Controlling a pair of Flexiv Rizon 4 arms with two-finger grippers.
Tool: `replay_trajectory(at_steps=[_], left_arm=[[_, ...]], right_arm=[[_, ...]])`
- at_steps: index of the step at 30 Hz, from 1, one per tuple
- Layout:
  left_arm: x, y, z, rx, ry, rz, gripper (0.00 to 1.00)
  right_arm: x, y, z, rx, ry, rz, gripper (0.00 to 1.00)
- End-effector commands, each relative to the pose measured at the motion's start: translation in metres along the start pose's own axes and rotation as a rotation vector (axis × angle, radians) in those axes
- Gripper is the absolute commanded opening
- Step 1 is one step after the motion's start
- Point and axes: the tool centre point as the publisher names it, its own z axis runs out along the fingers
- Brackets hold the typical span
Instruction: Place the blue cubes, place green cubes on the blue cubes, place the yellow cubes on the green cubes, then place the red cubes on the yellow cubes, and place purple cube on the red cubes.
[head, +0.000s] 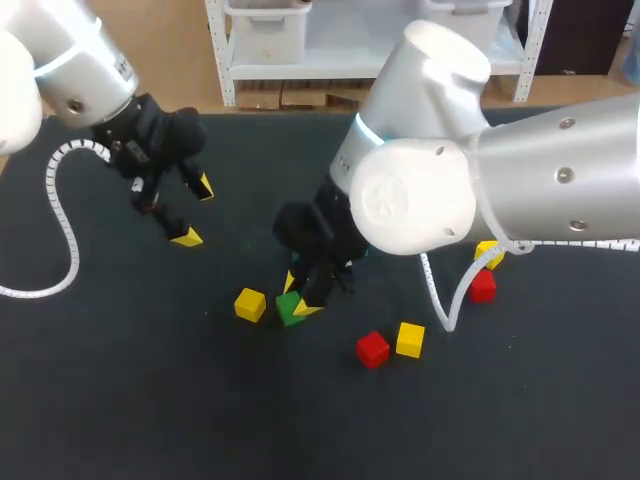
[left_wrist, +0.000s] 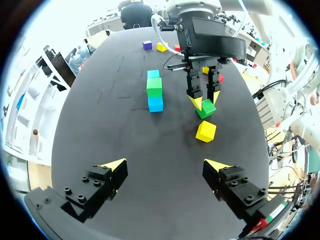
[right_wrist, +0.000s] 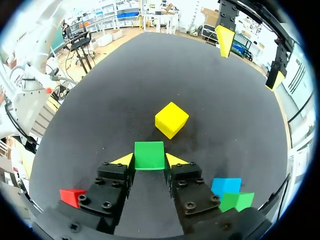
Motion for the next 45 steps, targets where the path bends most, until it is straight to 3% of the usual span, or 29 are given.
replay_trajectory(at_steps=[1,12,21,27,36,45], left_arm=[[0.001,0.0,0.0,-0.002,-0.001,0.002,1.0],[0.001,0.0,0.0,-0.002,-0.001,0.002,1.0],[0.001,0.0,0.0,-0.002,-0.001,0.002,1.0],[0.001,0.0,0.0,-0.002,-0.001,0.002,1.0],[0.001,0.0,0.0,-0.002,-0.001,0.002,1.0],[0.001,0.0,0.0,-0.002,-0.001,0.002,1.0]], right_arm=[[-0.001,0.016,-0.026,0.022,0.046,0.02,0.0],[0.031,0.03,-0.104,0.123,0.095,0.14,0.0],[0.066,0.017,-0.137,0.192,0.119,0.254,0.0],[0.076,-0.006,-0.138,0.222,0.124,0.316,0.0],[0.072,-0.041,-0.122,0.234,0.07,0.334,0.0],[0.07,-0.057,-0.109,0.239,0.054,0.327,0.0]])
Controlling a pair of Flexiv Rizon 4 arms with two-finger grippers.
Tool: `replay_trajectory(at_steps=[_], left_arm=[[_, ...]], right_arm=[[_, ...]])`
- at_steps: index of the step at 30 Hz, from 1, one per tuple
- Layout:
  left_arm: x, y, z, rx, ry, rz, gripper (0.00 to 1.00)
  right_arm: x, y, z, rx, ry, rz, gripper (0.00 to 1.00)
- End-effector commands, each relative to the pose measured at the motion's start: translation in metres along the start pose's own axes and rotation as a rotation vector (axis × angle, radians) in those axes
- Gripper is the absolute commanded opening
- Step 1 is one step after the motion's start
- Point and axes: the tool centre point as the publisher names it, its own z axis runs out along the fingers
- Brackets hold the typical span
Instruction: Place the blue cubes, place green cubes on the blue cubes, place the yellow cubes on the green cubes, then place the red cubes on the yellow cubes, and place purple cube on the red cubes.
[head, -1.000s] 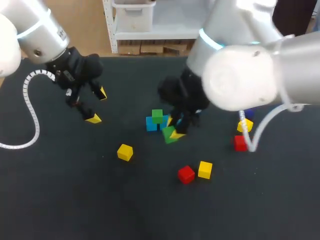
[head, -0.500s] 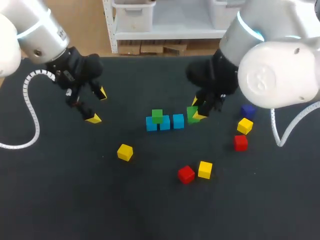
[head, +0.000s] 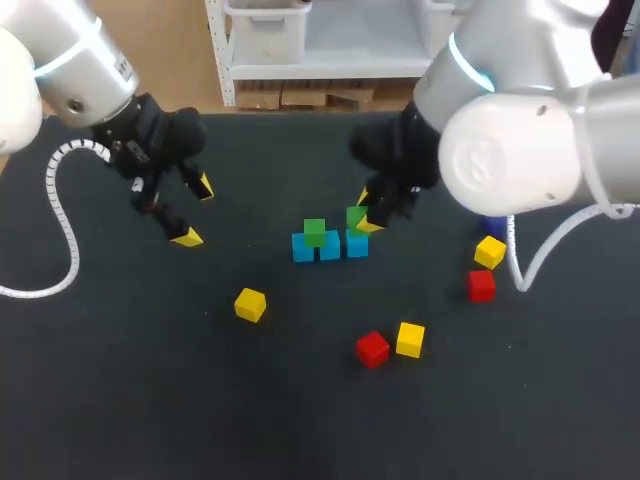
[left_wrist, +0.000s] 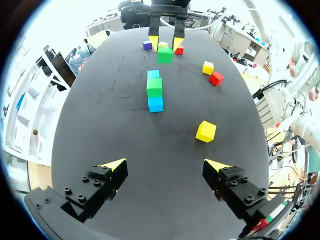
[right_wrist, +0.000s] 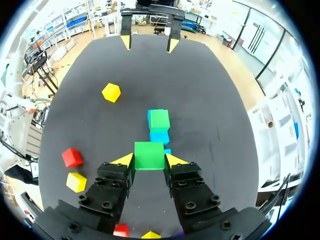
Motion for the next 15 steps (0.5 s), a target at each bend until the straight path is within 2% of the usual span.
replay_trajectory(at_steps=[1,15], left_arm=[[0.001,0.0,0.0,-0.002,-0.001,0.002,1.0],[0.001,0.0,0.0,-0.002,-0.001,0.002,1.0]], right_arm=[[-0.003,-0.009,0.009,-0.015,0.0,-0.002,0.0],[0.001,-0.012,0.025,-0.031,-0.017,-0.004,0.0]])
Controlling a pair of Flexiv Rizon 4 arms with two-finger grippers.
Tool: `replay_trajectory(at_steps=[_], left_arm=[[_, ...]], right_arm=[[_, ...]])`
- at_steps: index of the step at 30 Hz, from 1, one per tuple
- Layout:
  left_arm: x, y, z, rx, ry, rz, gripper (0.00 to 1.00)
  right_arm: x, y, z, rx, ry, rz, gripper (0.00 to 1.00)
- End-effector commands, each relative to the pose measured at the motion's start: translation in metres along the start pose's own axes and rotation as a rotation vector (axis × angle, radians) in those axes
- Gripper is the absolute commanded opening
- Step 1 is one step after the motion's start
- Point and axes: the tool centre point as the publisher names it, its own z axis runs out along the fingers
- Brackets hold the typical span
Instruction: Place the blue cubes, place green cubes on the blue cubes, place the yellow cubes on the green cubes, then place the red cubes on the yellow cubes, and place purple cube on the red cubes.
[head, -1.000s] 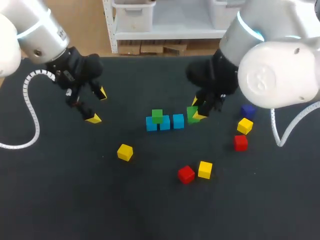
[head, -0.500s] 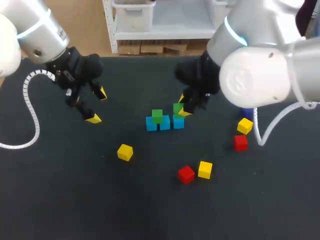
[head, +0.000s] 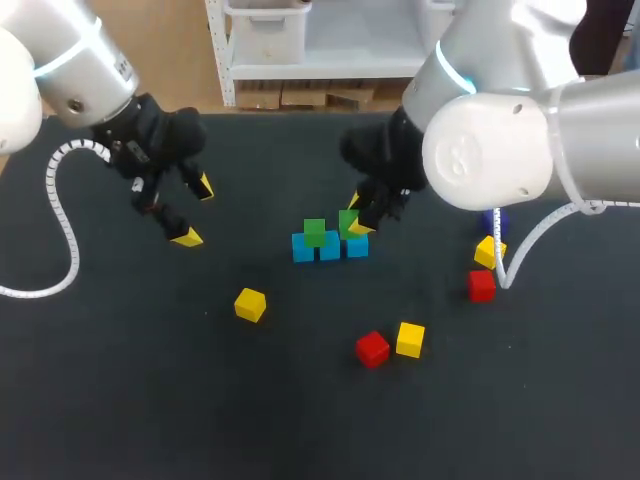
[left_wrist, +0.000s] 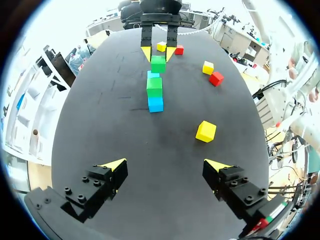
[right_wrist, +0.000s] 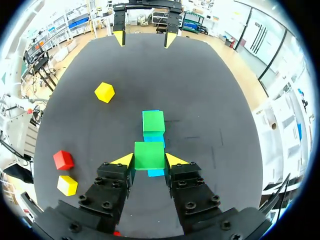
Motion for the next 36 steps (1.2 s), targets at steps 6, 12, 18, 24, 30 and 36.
replay_trajectory(at_steps=[6,12,18,24,30,36], left_arm=[[0.001,0.0,0.0,-0.002,-0.001,0.002,1.0],[0.001,0.0,0.0,-0.002,-0.001,0.002,1.0],[0.001,0.0,0.0,-0.002,-0.001,0.002,1.0],[0.001,0.0,0.0,-0.002,-0.001,0.002,1.0],[0.001,0.0,0.0,-0.002,-0.001,0.002,1.0],[0.001,0.0,0.0,-0.002,-0.001,0.002,1.0]], right_arm=[[0.001,-0.006,0.008,-0.011,-0.008,-0.003,0.0],[0.0,-0.007,0.011,-0.018,-0.009,-0.005,0.0],[0.001,-0.007,0.013,-0.026,-0.008,-0.002,0.0],[0.001,-0.009,0.014,-0.028,-0.007,-0.001,0.0],[0.001,-0.009,0.015,-0.033,-0.008,-0.001,0.0],[0.002,-0.009,0.016,-0.039,-0.008,-0.003,0.0]])
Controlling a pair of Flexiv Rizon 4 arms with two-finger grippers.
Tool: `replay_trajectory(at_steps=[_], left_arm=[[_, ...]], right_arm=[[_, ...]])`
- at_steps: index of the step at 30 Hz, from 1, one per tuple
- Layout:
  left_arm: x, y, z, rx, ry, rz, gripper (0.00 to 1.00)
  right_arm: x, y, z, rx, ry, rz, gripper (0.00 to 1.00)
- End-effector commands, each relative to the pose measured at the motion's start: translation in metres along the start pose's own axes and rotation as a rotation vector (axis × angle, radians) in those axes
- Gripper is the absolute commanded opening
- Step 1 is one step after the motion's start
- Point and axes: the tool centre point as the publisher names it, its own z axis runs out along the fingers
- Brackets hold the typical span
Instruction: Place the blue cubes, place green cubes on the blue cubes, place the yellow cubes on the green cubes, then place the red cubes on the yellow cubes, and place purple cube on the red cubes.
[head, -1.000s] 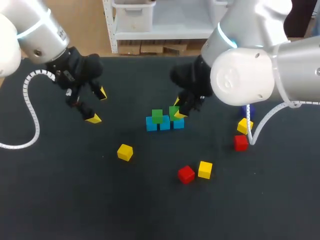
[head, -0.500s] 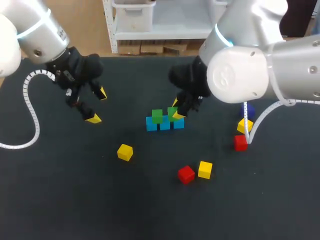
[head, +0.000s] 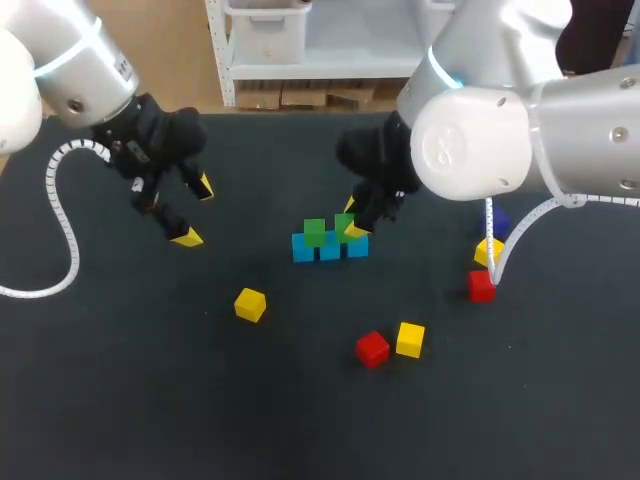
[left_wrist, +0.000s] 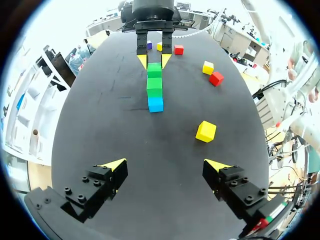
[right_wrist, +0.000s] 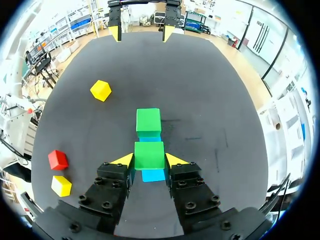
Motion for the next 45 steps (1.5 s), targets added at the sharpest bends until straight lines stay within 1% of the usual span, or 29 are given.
replay_trajectory(at_steps=[1,3,6,7,8,11,25,29,37,41,45], left_arm=[[0.0008,-0.0003,0.0001,-0.002,-0.001,0.002,1.0],[0.0008,-0.0003,0.0001,-0.002,-0.001,0.002,1.0],[0.0008,-0.0003,0.0001,-0.002,-0.001,0.002,1.0],[0.0008,-0.0003,0.0001,-0.002,-0.001,0.002,1.0],[0.0008,-0.0003,0.0001,-0.002,-0.001,0.002,1.0],[0.0008,-0.0003,0.0001,-0.002,-0.001,0.002,1.0],[0.0008,-0.0003,0.0001,-0.002,-0.001,0.002,1.0],[0.0008,-0.0003,0.0001,-0.002,-0.001,0.002,1.0],[0.0008,-0.0003,0.0001,-0.002,-0.001,0.002,1.0],[0.0008,-0.0003,0.0001,-0.002,-0.001,0.002,1.0],[0.0008,-0.0003,0.0001,-0.002,-0.001,0.002,1.0]], right_arm=[[0.0004,-0.0011,0.001,-0.007,-0.003,-0.003,0.0],[0.0005,-0.0008,0.0013,-0.009,-0.003,-0.003,0.0],[0.0001,-0.0005,0.002,-0.011,-0.003,-0.006,0.09],[-0.0004,-0.0004,0.0021,-0.012,-0.003,-0.007,0.08],[-0.0006,-0.0005,0.0021,-0.011,-0.004,-0.008,0.04],[-0.0011,-0.0009,0.0023,-0.011,-0.005,-0.009,0.04],[0.0009,-0.0033,0.0054,-0.017,0.0,-0.003,0.15],[0.0012,-0.0045,0.0055,-0.016,0.001,-0.002,0.2],[0.0013,-0.0056,0.0051,-0.016,0.0,-0.001,0.21],[0.0016,-0.0054,0.0048,-0.017,-0.003,0.0,0.33],[0.0025,-0.0044,0.0056,-0.021,-0.004,0.001,0.37]])
